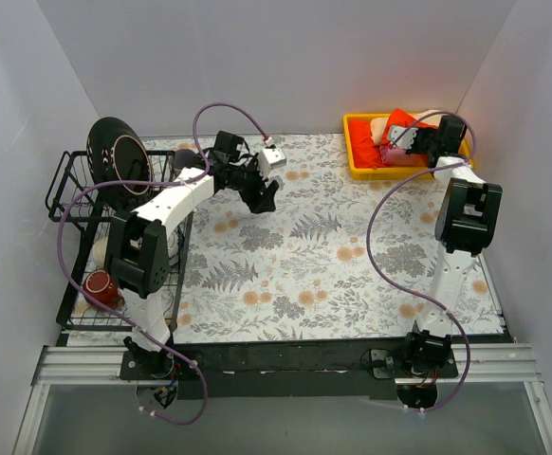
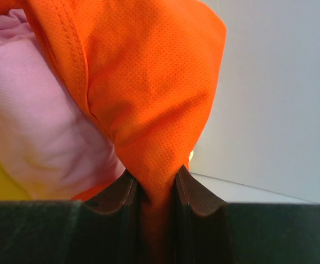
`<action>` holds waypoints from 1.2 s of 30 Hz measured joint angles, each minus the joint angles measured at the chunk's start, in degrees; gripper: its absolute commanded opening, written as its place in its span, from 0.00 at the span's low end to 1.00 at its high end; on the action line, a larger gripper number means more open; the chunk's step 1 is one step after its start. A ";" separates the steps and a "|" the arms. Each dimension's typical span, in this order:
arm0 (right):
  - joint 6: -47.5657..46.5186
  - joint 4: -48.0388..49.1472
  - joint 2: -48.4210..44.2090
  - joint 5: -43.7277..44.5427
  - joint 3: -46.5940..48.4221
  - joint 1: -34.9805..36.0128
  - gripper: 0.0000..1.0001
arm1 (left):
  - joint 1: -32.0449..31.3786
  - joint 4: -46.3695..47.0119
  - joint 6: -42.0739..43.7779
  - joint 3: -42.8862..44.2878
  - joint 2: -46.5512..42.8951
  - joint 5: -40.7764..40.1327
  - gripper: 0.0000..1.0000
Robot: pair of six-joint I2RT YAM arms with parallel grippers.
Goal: Roll the t-shirts
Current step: Place the T-shirt in the bin.
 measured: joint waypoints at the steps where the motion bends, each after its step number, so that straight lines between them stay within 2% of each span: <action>1: -0.37 0.52 0.02 -0.33 -0.04 -0.02 0.01 | -0.02 0.04 0.00 0.02 0.28 -0.02 0.68; 8: -4.72 8.33 0.04 -2.12 -0.37 -0.17 0.01 | -0.28 -0.02 -0.04 0.02 1.31 -0.26 0.68; 14: -6.75 11.21 0.07 -2.45 -0.94 -1.38 0.01 | -0.48 0.42 -0.28 1.14 2.10 -0.33 0.68; 19: -11.23 14.99 -3.69 -4.31 -14.95 -2.21 0.01 | -0.50 0.44 -0.72 1.16 2.19 -0.35 0.68; 23: -14.67 17.99 -4.39 -5.14 -21.79 -2.25 0.01 | -0.50 0.46 -0.96 1.16 2.21 -0.35 0.68; 29: -14.99 15.65 -5.70 -6.05 -21.99 -2.23 0.01 | -0.57 0.46 -1.16 1.14 2.21 -0.42 0.68; 36: -13.55 4.61 -5.79 -6.64 -14.80 -2.23 0.01 | -0.74 0.52 -1.31 1.14 2.21 -0.61 0.68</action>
